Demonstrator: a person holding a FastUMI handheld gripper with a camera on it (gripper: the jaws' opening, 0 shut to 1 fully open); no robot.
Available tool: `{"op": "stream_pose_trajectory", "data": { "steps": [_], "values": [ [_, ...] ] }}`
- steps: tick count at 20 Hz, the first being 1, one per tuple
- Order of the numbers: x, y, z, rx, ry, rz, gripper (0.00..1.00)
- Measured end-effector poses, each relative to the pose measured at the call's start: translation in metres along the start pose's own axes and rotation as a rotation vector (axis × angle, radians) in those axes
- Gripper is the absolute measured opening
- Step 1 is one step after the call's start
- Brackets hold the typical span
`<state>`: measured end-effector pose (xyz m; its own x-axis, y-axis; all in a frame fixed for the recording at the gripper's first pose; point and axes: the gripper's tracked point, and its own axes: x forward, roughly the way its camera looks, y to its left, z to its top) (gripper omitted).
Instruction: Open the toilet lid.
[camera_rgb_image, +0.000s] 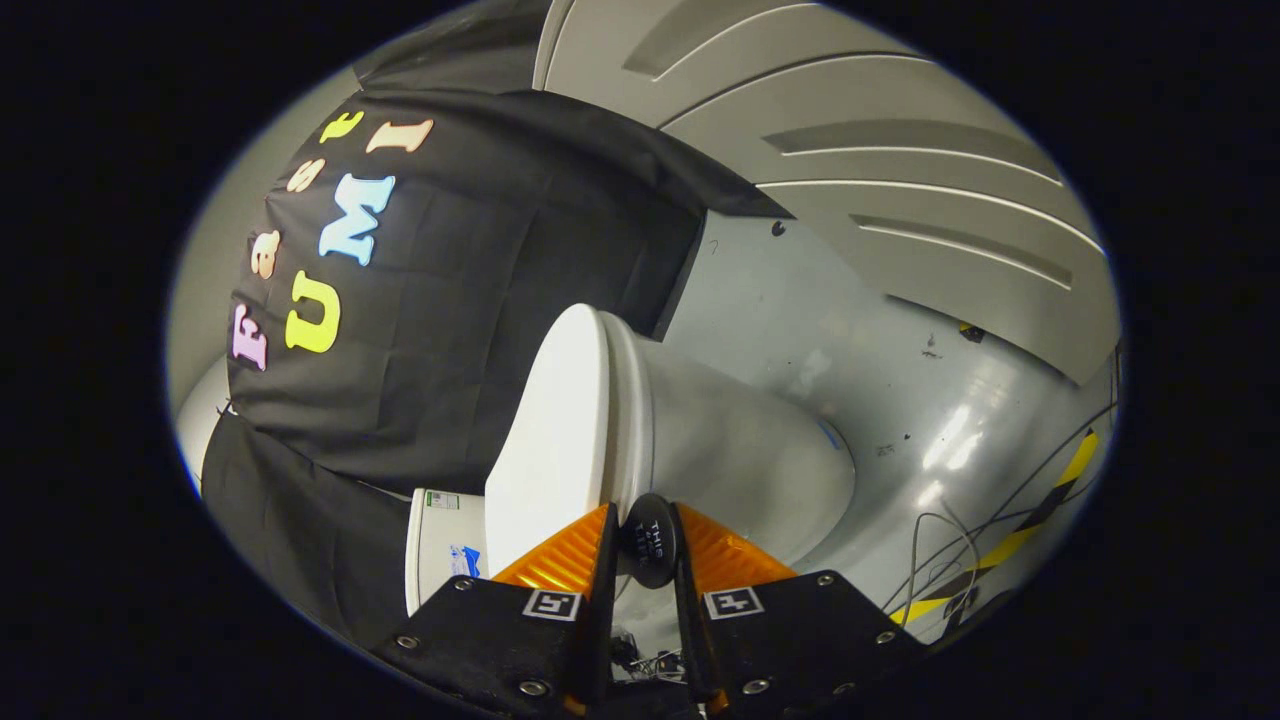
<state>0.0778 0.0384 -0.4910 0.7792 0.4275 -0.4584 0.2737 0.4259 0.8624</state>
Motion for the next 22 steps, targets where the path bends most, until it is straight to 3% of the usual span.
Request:
{"op": "stream_pose_trajectory", "data": {
  "steps": [3,8,16,22],
  "values": [
    [-0.003,0.007,0.001,-0.026,-0.018,0.01,0.23],
    [-0.01,0.016,0.001,-0.082,-0.042,-0.027,0.01],
    [-0.03,0.054,0.011,-0.233,-0.073,-0.046,0.0],
    [-0.052,0.106,0.016,-0.434,-0.112,-0.073,0.0]
  ]
}}
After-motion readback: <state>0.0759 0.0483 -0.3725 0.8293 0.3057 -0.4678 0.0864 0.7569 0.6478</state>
